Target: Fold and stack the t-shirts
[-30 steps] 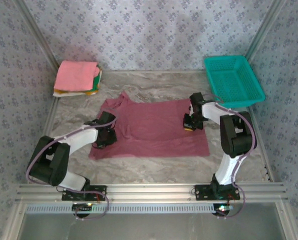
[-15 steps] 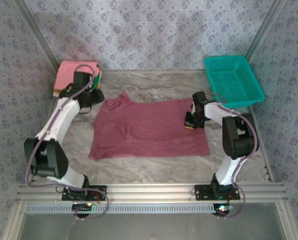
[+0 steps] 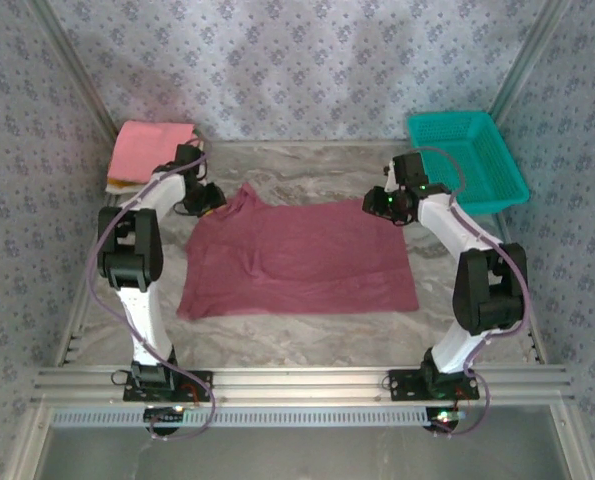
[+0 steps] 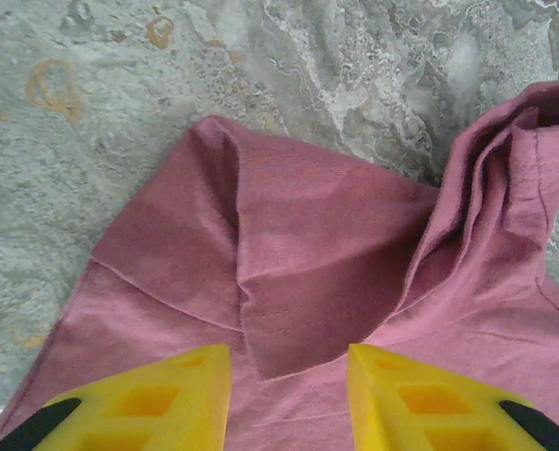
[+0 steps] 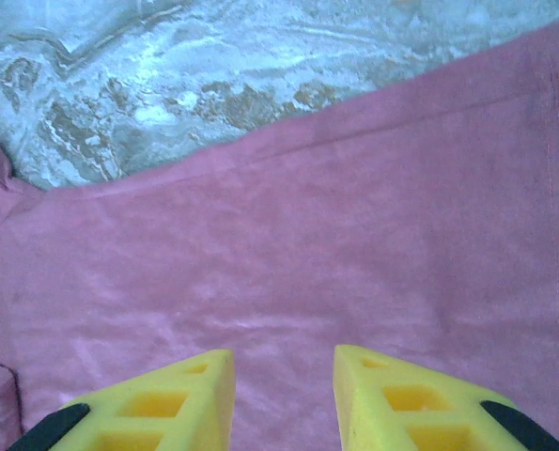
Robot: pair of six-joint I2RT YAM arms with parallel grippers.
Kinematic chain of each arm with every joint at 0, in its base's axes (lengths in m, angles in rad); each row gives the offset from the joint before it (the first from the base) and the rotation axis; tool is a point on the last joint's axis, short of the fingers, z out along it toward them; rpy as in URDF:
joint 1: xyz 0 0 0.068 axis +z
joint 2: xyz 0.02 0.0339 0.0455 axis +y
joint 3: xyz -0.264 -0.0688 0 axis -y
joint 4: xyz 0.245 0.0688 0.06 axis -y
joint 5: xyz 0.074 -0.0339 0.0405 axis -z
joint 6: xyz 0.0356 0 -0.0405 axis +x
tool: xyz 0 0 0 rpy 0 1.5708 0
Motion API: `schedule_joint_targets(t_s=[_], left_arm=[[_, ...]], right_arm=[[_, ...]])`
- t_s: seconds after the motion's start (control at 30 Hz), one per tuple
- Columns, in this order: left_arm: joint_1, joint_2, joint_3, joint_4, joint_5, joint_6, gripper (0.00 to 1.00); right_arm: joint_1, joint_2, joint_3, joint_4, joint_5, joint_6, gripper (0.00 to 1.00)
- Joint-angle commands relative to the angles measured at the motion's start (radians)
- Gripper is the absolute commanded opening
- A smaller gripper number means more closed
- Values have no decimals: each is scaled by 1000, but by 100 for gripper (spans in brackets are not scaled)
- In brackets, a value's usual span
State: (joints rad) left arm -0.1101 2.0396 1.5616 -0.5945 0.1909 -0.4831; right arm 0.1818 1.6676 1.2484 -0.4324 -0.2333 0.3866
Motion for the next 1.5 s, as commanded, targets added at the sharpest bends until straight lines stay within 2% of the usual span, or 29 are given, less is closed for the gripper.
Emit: schedule_joint_targets(t_s=[0.0,0.17,0.37,0.57,0.73,0.87,1.03,1.1,1.3,1.33,1.43,1.47], left_arm=[[5,11,41,10,24,-11,39],[6,53,60,-20,-21,9,39],[-6,94,70,-17,-18,7,39],[-16,124,95,-11,-13,7,38],[-21,128,109,-10,-16,11,19],[-25,122,122,-17,-23,15,8],[-26,123,142,-25,-27,20,0],[-25,120,144,-22,-25,20,0],[-26,57,83,-1,-46,6,8],[-25,38,56,16,-52,-2,14],[-24,21,17,36,-56,-12,43],[-23,27,17,31,-55,-14,50]], right_arm=[[4,-11,-5,-2,-11,-18,36],[8,-12,-21,13,-29,-7,36],[30,-11,-22,40,-59,-12,36],[39,-7,-29,73,-113,-3,42],[42,-9,-35,73,-112,-6,43],[47,-18,-44,75,-109,-4,45],[47,-29,-47,75,-94,-2,48],[47,-32,-47,78,-93,-3,48],[43,-34,-47,75,-90,-3,49],[43,-34,-47,77,-88,-4,49],[41,-27,-47,78,-92,-3,49],[41,-25,-47,80,-96,-3,49]])
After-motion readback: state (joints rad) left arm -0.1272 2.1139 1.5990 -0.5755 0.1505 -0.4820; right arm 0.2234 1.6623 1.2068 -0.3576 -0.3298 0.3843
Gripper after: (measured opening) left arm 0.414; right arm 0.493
